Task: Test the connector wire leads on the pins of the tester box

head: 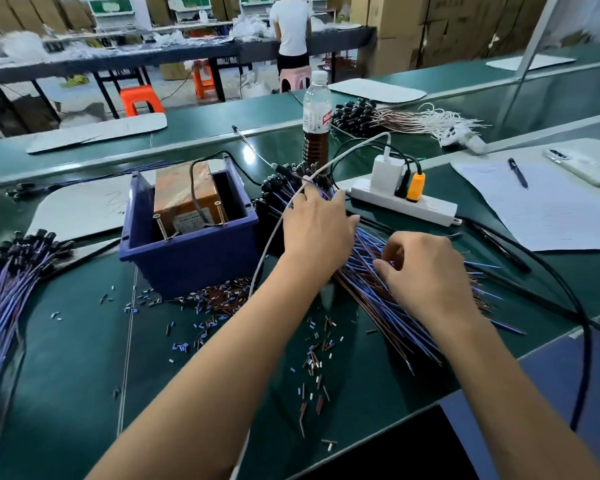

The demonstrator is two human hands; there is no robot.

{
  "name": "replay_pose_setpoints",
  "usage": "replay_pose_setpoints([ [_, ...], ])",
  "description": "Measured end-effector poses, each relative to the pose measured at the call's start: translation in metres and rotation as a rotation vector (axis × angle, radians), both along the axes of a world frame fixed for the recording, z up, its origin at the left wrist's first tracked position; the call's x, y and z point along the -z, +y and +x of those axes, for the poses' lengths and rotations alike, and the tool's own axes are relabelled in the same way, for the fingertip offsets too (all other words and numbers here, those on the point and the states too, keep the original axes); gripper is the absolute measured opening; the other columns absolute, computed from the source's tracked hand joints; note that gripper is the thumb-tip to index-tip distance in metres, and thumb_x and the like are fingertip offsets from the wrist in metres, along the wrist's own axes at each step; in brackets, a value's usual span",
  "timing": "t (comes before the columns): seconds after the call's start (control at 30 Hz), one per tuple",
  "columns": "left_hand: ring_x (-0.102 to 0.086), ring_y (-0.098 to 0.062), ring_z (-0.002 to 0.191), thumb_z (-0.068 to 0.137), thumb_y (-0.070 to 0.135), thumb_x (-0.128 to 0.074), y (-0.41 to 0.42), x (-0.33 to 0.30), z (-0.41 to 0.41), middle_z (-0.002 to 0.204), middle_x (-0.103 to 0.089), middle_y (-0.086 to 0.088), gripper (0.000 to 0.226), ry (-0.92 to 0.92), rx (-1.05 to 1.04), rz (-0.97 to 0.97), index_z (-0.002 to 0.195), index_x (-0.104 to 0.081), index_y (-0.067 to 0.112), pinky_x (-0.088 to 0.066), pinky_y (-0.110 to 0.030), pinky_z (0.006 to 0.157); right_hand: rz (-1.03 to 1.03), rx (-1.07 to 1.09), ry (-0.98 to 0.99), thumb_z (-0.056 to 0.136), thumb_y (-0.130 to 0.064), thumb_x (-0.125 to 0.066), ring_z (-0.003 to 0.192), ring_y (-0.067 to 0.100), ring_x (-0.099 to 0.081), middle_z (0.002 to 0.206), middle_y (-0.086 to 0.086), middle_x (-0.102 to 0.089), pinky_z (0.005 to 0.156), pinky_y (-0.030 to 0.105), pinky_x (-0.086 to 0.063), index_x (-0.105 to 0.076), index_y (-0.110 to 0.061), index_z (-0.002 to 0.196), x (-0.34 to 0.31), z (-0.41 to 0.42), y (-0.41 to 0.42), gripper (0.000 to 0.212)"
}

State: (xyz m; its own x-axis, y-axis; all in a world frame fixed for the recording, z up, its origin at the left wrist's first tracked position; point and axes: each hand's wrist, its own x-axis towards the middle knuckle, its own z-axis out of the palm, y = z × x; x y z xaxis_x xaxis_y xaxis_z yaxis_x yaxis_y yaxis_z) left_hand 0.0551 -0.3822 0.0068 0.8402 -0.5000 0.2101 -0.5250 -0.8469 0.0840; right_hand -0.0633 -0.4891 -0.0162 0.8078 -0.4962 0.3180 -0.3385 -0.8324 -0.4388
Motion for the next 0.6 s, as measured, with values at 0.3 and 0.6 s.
replay_pose_setpoints([
  [0.3,-0.047,-0.021,0.136,0.098,0.016,-0.051,-0.002,-0.017,-0.007,0.136,-0.066,0.001,0.040,-0.125,0.582,-0.180,0.134,-0.066,0.024,-0.026,-0.023,0.114,0.084,0.008,-0.165,0.087,-0.008,-0.065,0.101,0.044,-0.059,0.117,0.019,-0.056,0.083,0.047,-0.047,-0.057,-0.003,0.120,-0.003,0.025,0.025,0.034],
  [0.6,-0.064,-0.031,0.102,0.093,0.011,-0.058,-0.033,-0.017,-0.016,0.107,-0.075,-0.013,0.021,0.317,0.588,-0.221,0.107,-0.073,0.007,-0.047,-0.036,0.082,0.319,0.139,-0.373,0.087,-0.007,-0.066,0.097,0.042,-0.069,0.103,0.020,-0.075,0.077,0.039,-0.047,-0.063,-0.005,0.113,0.014,0.022,0.012,0.026],
])
